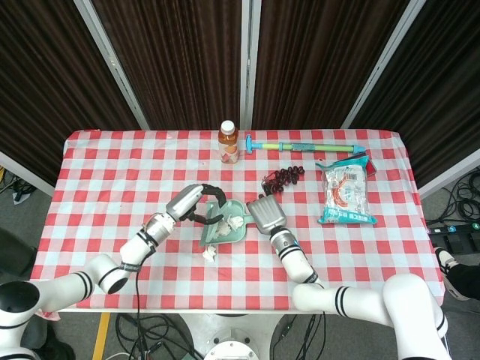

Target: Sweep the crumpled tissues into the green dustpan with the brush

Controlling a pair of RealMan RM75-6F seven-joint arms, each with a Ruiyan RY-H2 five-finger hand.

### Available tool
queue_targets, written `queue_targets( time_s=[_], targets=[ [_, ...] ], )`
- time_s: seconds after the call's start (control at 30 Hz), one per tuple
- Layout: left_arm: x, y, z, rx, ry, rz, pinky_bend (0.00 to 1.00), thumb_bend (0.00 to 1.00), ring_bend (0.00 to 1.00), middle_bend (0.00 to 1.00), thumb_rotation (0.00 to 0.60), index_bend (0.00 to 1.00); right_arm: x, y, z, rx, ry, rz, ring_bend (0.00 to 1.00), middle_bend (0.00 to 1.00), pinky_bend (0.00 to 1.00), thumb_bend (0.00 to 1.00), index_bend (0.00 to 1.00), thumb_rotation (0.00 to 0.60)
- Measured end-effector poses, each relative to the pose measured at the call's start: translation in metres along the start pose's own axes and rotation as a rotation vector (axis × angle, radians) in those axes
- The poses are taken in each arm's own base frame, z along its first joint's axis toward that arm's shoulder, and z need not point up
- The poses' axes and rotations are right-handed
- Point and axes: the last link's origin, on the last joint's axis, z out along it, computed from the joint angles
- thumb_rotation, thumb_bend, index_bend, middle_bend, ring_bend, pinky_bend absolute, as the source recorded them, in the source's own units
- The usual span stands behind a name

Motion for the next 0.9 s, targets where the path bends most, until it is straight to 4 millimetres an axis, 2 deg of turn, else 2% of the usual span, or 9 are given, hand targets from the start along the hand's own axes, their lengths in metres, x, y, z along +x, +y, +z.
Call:
queue_targets(
  time_s=[0.23, 0.47, 0.57, 0.73, 0.9],
  targets=[
    [0.010, -0.007, -0.035, 0.052, 0.036, 0.050, 0.30, 0.45, 0.39, 0.56, 0.600, 0.52, 0.000, 0.017, -0.004, 0.049, -0.007, -0.015, 0.31, 0.56, 0.08, 0.34, 0.71, 0.600],
    [-0.005, -0.005, -0.072, 0.091, 0.037, 0.079, 0.29, 0.45, 0.39, 0.56, 0.600, 0.52, -0.001, 0.045, -0.014, 0.079, -0.025, -0.035, 0.31, 0.56, 0.07, 0.35, 0.71, 0.600],
    [-0.011, -0.002, -0.081, 0.099, 0.055, 0.085, 0.29, 0.45, 0.39, 0.56, 0.600, 0.52, -0.001, 0.056, -0.021, 0.092, -0.029, -0.043, 0.31, 0.56, 0.07, 0.35, 0.71, 0.600],
    [-0.024, 0.002, -0.084, 0.103, 0.096, 0.101, 0.29, 0.45, 0.39, 0.56, 0.600, 0.52, -0.001, 0.064, -0.034, 0.125, -0.031, -0.055, 0.31, 0.57, 0.07, 0.35, 0.72, 0.600],
    [-0.045, 0.003, -0.076, 0.113, 0.112, 0.128, 0.29, 0.45, 0.39, 0.56, 0.600, 0.52, -0.003, 0.057, -0.043, 0.163, -0.033, -0.089, 0.31, 0.57, 0.06, 0.35, 0.72, 0.600]
  ],
)
